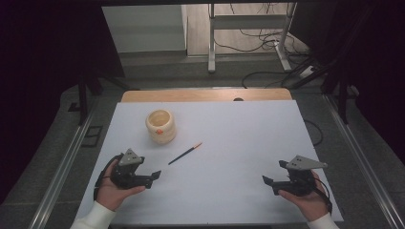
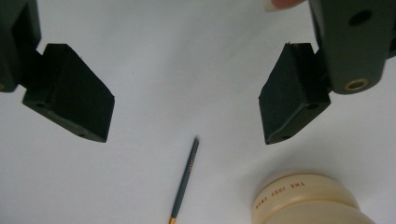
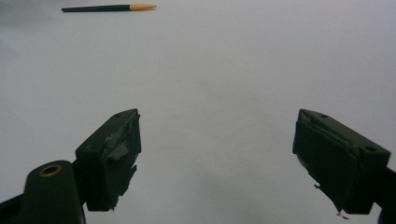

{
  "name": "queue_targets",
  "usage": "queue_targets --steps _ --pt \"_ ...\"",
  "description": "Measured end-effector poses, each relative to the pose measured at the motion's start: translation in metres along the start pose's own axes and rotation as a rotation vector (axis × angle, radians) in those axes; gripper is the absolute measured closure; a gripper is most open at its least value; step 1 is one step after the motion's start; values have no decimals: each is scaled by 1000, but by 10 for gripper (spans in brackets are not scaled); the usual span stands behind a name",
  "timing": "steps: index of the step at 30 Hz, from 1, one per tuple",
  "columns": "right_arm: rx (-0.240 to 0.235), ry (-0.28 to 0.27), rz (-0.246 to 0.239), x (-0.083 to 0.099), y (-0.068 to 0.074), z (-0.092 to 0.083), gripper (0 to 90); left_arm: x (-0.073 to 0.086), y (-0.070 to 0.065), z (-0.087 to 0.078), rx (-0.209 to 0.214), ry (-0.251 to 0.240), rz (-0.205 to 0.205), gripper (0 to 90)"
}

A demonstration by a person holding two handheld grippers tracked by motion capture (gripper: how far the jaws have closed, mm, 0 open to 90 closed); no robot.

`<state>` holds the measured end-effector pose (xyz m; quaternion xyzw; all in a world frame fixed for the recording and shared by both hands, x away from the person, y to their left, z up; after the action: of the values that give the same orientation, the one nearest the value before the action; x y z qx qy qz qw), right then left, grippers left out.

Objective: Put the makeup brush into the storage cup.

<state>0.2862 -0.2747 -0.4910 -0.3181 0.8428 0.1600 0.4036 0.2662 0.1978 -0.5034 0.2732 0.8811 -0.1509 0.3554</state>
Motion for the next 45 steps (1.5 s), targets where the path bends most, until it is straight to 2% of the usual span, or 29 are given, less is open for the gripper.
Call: queue_targets --steps 2,3,10,18,28,37,40,41,45 --pt "-1 1 1 0 0 0 157 -3 0 1 1 8 5 188" --pt "-1 3 2 0 0 1 157 -7 -1 2 -1 25 23 187" --pt "-4 6 0 0 0 2 158 -29 -5 2 18 39 61 187" --pt "-7 5 1 0 0 2 157 -35 -9 12 27 79 80 188" --pt "-10 9 -2 0 0 3 156 -47 -10 15 26 92 97 189" --pt "-11 10 -3 0 0 4 155 -57 -10 26 39 117 114 200" --pt "-10 8 -2 0 0 4 155 -61 -10 29 37 133 129 200" --pt "-10 9 -2 0 0 4 155 -67 -10 29 20 143 154 199" --pt "-13 10 -4 0 1 5 155 -78 -13 28 18 143 174 198"
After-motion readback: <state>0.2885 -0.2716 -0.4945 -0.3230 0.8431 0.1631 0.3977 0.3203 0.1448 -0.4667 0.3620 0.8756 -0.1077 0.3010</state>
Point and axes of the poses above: each handheld gripper's, and its own axes: z roughly forward along the jaws, x roughly out of its underside, y roughly to its left, the point moved 3 cm from there along z, roughly forward along the jaws, and after that the axes turned 1 degree about z, right-handed, at the moved point
